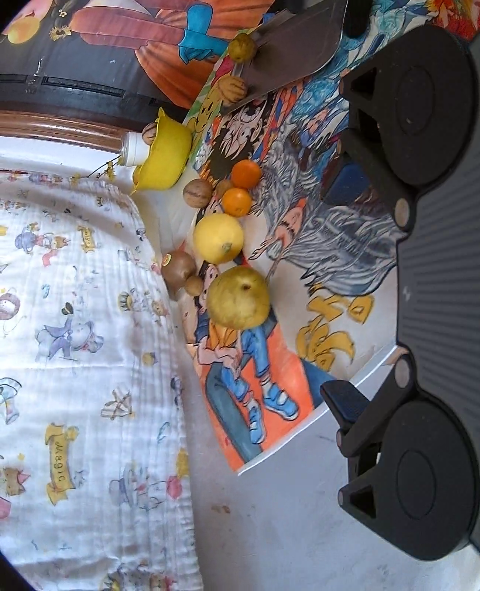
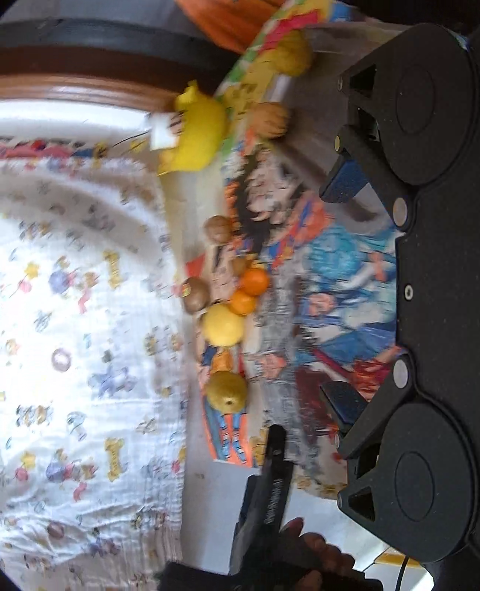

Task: Organize fruits
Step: 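Move both open tools back toward the remaining fruits, then grasp the yellow pear with the left tool while the right tool grasps a small orange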

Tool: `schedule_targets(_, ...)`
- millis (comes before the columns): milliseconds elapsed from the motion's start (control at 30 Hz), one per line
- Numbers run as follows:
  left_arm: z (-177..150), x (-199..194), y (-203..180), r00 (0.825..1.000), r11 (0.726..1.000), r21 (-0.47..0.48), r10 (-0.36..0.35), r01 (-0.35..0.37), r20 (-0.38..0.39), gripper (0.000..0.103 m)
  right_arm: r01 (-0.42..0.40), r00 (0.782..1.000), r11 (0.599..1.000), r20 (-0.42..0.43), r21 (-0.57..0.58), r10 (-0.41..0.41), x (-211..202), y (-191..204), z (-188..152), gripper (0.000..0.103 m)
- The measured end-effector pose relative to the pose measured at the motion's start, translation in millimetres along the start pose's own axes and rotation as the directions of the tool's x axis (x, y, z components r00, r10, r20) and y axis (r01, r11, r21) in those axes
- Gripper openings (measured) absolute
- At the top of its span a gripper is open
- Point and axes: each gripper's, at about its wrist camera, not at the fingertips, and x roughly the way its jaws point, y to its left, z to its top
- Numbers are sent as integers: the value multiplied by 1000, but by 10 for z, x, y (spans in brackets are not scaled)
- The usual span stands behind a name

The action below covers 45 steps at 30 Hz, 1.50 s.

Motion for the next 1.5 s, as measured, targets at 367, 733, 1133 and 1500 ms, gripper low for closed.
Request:
schedule_targets(367, 168, 153, 48, 999, 999, 32, 30, -30, 19, 103, 20, 999, 982, 31, -186, -15, 481, -130, 366, 102)
schedule_targets(733, 309, 408, 16, 999, 998, 51, 37, -37, -3, 103, -30, 999, 985, -44, -169, 23, 1046, -230, 323, 102)
schedule_targets(1133, 430, 608, -20, 1000, 997, 74, 26, -25, -9, 103, -130, 991, 933, -78, -335, 110, 1318, -233, 389, 100)
schedule_targets(1500, 562, 811, 54, 999, 999, -3, -34, 34, -27, 102, -225, 973, 883, -140, -412, 183, 1803, -101, 582, 80)
